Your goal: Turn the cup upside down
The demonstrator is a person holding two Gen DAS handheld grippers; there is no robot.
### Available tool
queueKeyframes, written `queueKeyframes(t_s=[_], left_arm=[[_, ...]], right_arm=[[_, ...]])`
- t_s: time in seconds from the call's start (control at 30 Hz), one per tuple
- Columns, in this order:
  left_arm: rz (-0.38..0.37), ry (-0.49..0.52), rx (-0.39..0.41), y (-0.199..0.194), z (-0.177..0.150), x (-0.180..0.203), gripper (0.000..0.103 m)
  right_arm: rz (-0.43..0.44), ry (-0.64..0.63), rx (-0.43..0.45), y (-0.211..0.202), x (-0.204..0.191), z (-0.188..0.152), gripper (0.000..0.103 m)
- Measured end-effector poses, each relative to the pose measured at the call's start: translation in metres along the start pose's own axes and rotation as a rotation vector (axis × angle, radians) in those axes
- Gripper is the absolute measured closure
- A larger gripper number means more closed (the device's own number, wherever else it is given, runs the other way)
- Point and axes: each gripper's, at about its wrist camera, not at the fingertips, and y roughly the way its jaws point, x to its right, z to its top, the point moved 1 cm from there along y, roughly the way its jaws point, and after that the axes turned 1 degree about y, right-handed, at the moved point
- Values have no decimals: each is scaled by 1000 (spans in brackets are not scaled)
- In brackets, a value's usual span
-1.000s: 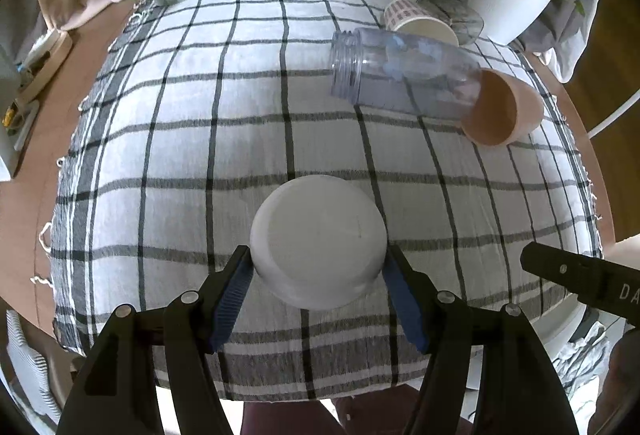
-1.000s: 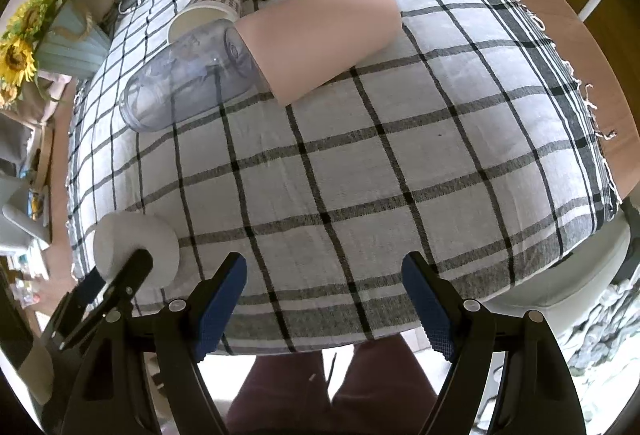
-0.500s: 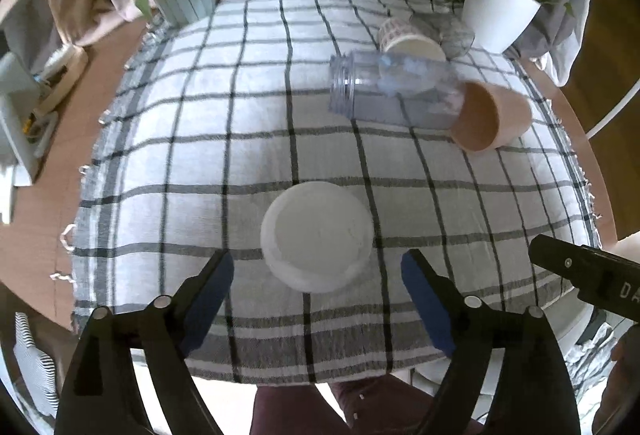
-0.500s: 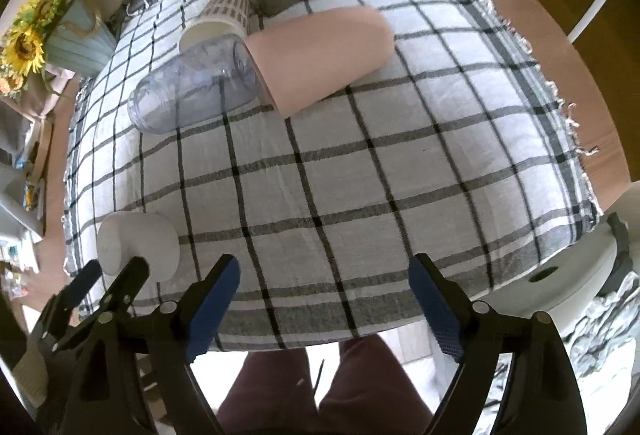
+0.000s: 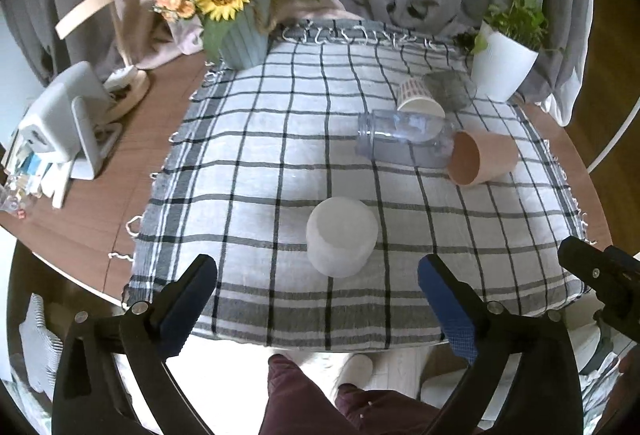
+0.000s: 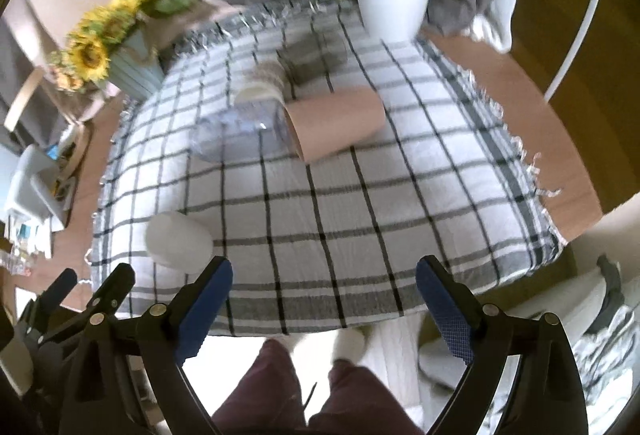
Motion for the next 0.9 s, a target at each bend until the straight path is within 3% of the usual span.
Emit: queueKeyframes(t_s=[0.13, 0.4, 0.57, 0.9], left_arm=[[23, -5, 25, -18, -3, 0, 1], [42, -19, 44, -41, -8, -1, 1], [39, -13, 72, -52, -10, 2, 1], [42, -29, 88, -60, -11, 0, 0]], right_arm=[[19, -37, 74, -22, -5, -7, 8], [33, -56, 130, -45, -7, -20, 7], [31, -56, 190, -61, -7, -26, 1], [38, -50, 222, -71, -6, -30, 1]])
